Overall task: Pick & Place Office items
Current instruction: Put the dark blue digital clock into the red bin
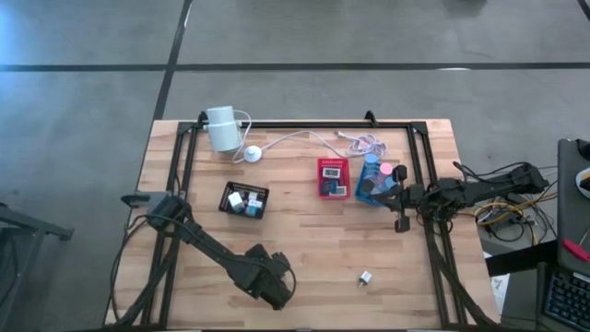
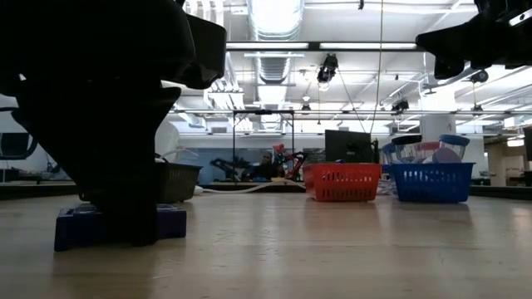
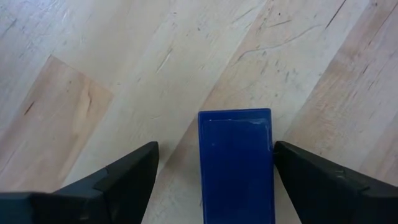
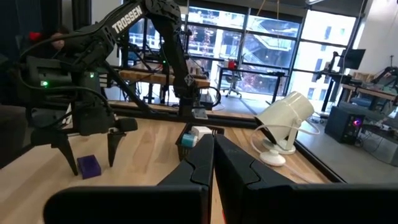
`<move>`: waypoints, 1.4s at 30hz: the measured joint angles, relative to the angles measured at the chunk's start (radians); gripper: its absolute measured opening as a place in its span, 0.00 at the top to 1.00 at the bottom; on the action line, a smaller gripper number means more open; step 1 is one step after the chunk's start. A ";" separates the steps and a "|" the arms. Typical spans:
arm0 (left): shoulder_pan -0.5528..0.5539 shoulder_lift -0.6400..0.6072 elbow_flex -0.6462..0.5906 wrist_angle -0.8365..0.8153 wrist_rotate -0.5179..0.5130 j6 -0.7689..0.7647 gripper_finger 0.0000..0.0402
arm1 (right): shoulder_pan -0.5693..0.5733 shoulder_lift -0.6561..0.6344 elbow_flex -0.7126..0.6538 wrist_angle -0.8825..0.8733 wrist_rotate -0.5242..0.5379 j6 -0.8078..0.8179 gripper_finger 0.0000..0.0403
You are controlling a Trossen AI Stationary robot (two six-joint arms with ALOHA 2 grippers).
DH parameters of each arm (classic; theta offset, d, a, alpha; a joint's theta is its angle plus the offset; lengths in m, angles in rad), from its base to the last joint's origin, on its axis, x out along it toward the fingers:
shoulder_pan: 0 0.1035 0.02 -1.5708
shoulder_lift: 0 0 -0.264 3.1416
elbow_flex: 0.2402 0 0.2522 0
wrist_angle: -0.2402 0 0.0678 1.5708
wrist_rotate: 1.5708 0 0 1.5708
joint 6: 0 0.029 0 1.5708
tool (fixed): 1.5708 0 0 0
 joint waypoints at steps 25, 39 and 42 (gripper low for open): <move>0.001 -0.033 -0.011 0.012 0.024 0.071 0.62 | 0.000 -0.001 -0.001 -0.026 0.000 0.009 0.98; 0.001 -0.086 -0.005 -0.005 -0.019 0.160 0.62 | 0.000 -0.002 -0.001 -0.033 0.000 -0.004 0.98; -0.003 -0.171 -0.008 -0.002 -0.086 0.293 0.62 | 0.000 -0.002 -0.001 -0.033 0.000 0.001 0.98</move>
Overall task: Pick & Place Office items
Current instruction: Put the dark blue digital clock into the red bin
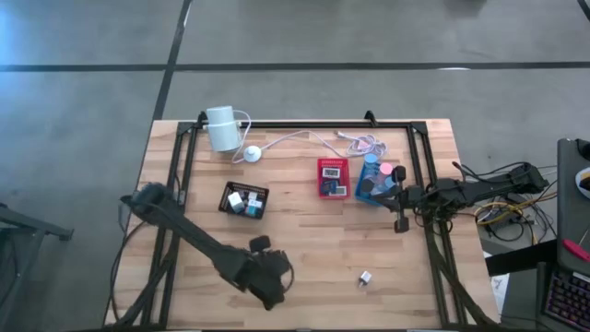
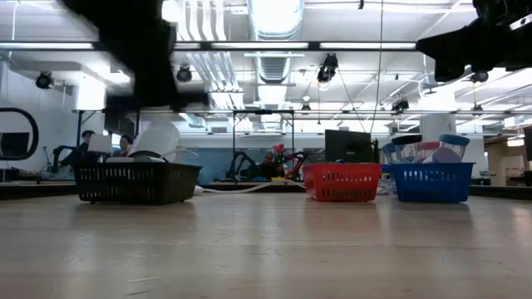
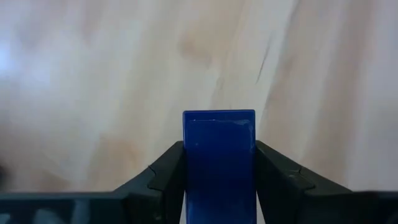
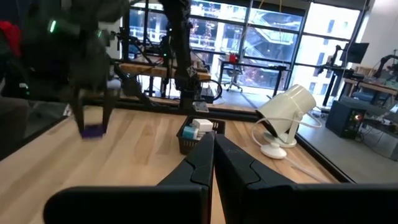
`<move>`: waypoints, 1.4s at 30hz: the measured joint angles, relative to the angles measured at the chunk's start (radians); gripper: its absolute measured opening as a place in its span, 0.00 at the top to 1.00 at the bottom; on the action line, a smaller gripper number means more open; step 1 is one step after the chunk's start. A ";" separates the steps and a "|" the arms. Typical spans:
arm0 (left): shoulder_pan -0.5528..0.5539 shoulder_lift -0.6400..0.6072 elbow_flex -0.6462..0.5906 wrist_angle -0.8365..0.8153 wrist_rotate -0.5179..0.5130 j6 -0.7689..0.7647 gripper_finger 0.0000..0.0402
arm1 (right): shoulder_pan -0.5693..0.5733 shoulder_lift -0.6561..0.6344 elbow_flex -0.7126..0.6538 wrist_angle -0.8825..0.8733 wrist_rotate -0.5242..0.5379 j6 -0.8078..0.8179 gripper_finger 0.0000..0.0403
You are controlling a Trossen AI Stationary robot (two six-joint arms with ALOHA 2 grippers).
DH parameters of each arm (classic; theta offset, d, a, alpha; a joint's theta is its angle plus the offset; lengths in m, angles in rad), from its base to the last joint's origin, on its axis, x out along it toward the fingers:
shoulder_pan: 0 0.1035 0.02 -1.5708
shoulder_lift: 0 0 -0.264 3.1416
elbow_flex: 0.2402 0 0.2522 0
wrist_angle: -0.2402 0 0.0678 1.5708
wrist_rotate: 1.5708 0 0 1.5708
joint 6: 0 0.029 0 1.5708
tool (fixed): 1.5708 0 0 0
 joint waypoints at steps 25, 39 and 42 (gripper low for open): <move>0.204 -1.104 -1.099 1.111 -0.096 0.602 0.62 | -0.001 0.001 0.025 0.107 -0.474 0.173 0.98; 0.261 -1.158 -1.219 1.196 -0.042 0.824 0.62 | -0.001 0.002 0.034 0.106 -0.470 0.123 0.98; 0.261 -1.158 -1.221 1.187 -0.022 0.825 0.62 | -0.001 0.013 0.030 0.106 -0.430 0.123 0.98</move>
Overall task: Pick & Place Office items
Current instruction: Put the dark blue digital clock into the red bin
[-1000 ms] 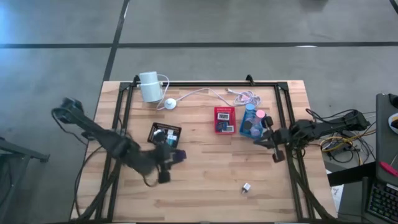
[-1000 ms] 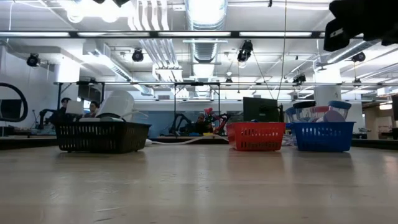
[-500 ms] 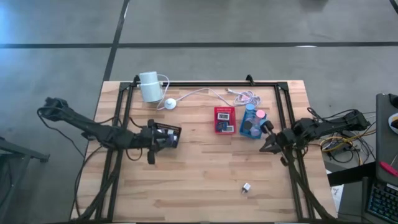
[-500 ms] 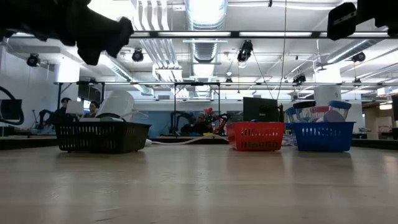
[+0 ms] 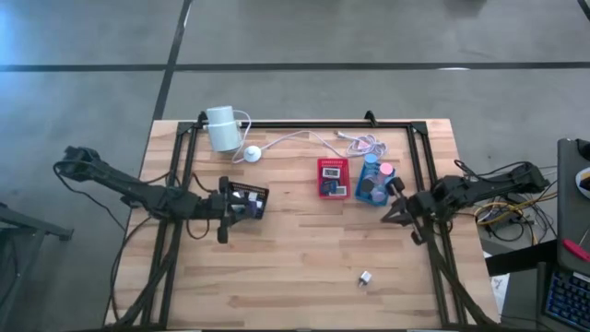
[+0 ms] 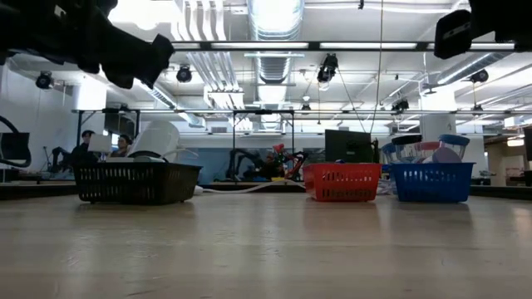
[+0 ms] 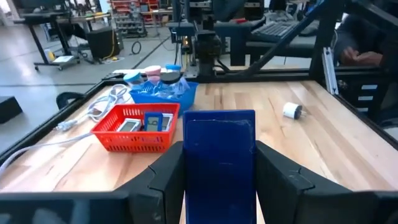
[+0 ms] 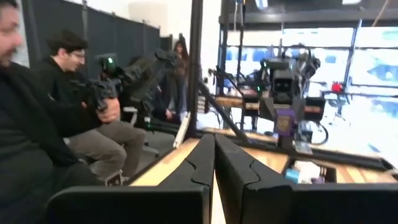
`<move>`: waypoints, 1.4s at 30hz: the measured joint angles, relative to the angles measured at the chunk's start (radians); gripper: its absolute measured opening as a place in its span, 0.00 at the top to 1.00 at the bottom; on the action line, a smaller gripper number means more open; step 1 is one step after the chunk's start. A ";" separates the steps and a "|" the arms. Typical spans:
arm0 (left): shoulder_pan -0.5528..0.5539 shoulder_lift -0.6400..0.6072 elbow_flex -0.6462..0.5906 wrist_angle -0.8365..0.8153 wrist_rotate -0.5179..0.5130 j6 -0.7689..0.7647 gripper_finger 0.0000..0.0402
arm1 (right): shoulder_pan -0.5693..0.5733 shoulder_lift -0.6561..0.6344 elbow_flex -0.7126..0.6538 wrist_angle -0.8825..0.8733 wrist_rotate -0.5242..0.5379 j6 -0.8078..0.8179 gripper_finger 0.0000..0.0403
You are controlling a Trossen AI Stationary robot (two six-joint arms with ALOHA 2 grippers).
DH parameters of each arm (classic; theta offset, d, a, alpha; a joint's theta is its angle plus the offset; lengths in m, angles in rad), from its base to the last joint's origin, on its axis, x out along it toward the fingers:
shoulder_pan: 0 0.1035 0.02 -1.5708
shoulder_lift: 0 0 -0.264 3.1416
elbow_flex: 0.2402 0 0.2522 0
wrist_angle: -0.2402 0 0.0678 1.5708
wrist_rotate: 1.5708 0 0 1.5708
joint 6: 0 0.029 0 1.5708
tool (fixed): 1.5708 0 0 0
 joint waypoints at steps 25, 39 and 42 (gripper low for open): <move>0.124 0.186 0.393 -0.263 -0.056 -0.200 0.62 | 0.000 0.066 -0.012 0.047 0.148 0.038 0.98; 0.310 0.727 1.020 -0.559 0.163 -0.110 0.62 | 0.000 0.066 -0.012 0.030 0.263 0.032 0.98; 0.342 0.863 1.130 -0.591 0.195 -0.081 0.62 | 0.000 0.066 -0.012 0.011 0.264 0.030 0.98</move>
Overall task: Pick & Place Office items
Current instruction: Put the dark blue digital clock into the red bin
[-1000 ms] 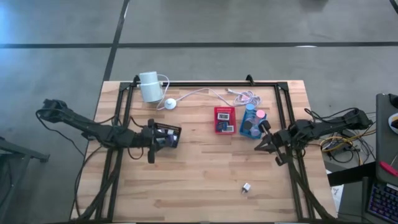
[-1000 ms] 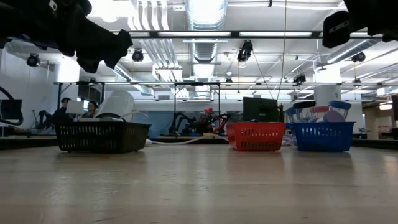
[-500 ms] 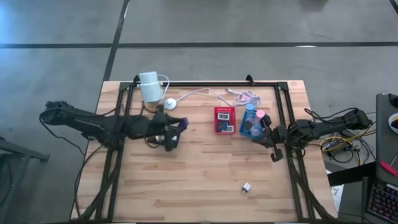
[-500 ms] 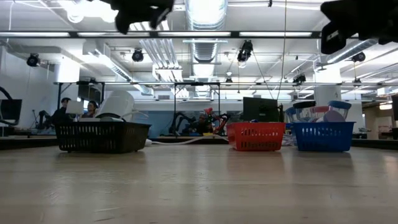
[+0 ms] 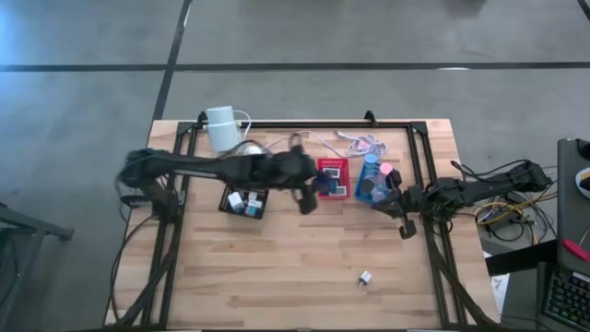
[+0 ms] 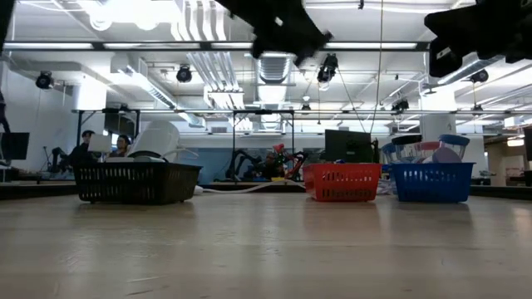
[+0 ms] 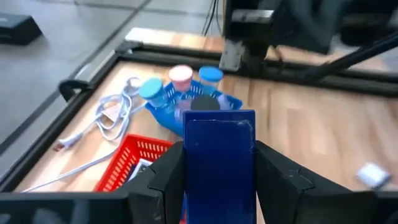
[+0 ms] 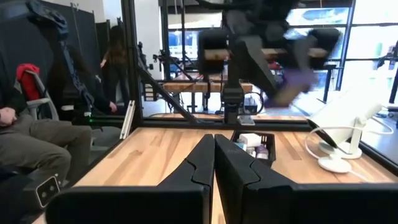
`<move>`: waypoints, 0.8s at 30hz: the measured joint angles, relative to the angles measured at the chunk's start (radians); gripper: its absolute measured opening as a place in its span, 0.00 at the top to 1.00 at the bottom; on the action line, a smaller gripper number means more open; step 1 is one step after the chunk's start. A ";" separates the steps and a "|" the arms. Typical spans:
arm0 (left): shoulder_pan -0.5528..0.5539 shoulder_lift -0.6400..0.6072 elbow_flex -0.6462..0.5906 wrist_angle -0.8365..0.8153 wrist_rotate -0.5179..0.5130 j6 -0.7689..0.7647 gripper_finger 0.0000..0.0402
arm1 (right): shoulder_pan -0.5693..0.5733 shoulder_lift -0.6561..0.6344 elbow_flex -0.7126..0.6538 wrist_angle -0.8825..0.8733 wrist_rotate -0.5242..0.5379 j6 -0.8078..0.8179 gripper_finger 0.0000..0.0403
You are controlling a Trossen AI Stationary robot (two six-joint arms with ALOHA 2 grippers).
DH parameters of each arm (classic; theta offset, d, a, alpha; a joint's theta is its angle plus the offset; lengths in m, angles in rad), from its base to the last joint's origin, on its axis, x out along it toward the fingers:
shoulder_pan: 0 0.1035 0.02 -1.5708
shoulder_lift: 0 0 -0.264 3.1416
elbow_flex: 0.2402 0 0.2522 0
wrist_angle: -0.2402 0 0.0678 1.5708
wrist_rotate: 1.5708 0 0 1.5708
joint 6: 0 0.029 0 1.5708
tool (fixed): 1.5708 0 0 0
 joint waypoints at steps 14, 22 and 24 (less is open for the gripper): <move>0.128 0.523 0.430 -0.188 0.114 0.027 0.62 | 0.000 0.000 0.000 -0.019 0.001 -0.004 0.98; 0.153 0.588 0.458 -0.212 0.149 0.002 0.62 | 0.000 0.000 0.000 -0.020 0.001 -0.018 0.98; 0.156 0.588 0.459 -0.210 0.150 -0.015 0.62 | 0.000 0.000 0.000 -0.020 0.001 -0.019 0.98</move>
